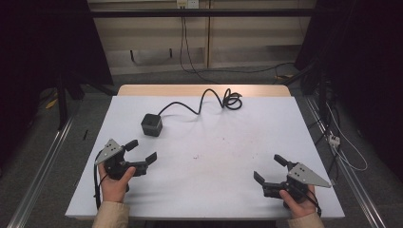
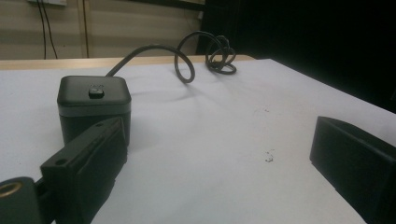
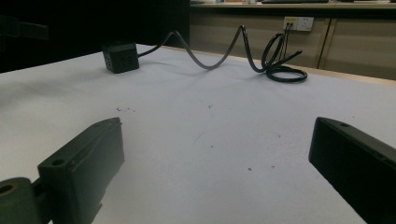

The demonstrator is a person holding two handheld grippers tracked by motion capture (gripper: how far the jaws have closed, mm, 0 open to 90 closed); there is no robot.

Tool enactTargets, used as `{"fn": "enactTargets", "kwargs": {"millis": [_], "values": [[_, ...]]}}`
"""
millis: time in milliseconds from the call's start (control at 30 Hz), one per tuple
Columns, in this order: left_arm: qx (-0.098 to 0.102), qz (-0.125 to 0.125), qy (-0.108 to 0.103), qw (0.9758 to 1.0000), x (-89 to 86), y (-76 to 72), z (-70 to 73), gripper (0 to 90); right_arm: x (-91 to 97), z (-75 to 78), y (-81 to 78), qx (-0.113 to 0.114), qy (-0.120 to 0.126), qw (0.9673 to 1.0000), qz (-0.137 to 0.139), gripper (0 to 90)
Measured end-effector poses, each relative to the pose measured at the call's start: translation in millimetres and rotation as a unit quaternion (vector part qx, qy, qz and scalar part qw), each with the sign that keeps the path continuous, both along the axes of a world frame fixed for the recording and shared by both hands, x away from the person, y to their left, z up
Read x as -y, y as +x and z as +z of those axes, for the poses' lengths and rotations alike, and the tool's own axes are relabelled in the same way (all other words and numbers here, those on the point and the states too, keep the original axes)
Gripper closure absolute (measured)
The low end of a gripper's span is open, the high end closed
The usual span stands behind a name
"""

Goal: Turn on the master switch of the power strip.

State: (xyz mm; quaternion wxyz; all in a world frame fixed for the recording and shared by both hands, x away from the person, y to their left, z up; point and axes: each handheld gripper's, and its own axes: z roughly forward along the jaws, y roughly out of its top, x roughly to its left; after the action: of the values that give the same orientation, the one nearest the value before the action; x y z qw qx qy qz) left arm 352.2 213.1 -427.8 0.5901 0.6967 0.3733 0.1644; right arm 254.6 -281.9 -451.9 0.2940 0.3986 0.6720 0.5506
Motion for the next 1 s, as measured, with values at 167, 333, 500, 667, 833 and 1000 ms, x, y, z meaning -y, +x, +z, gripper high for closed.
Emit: {"fn": "enactTargets", "kwargs": {"millis": [167, 333, 500, 667, 833, 1000], "values": [[-0.009, 0.001, 0.004, 1.0, 0.7, 3.9, -1.8, 3.7, -0.4, 0.3, -0.4, 0.001, 0.001, 1.0, 0.001, 2.8], [-0.011, 0.012, 0.005, 0.9999, -2.2, 8.6, -0.4, 3.7, 0.7, 0.2, -0.1, 0.002, 0.001, 1.0, 0.0, 2.8], [-0.018, 0.023, 0.005, 0.9996, -3.1, 15.1, 0.0, 3.7, 1.3, 0.4, -0.2, 0.003, 0.003, 1.0, -0.001, 2.8], [-0.025, 0.027, 0.009, 0.9993, -0.2, 23.4, -0.3, 3.8, 1.2, 1.0, -0.6, 0.005, 0.002, 1.0, 0.0, 2.8], [-0.028, 0.035, 0.016, 0.9989, 2.3, 29.1, 0.0, 4.2, 0.7, 0.8, -0.5, 0.008, 0.002, 1.0, 0.001, 2.7], [-0.032, 0.041, 0.024, 0.9984, 4.1, 36.0, 0.3, 4.5, 0.9, 0.9, -0.6, 0.008, 0.002, 1.0, 0.002, 2.7]]}}
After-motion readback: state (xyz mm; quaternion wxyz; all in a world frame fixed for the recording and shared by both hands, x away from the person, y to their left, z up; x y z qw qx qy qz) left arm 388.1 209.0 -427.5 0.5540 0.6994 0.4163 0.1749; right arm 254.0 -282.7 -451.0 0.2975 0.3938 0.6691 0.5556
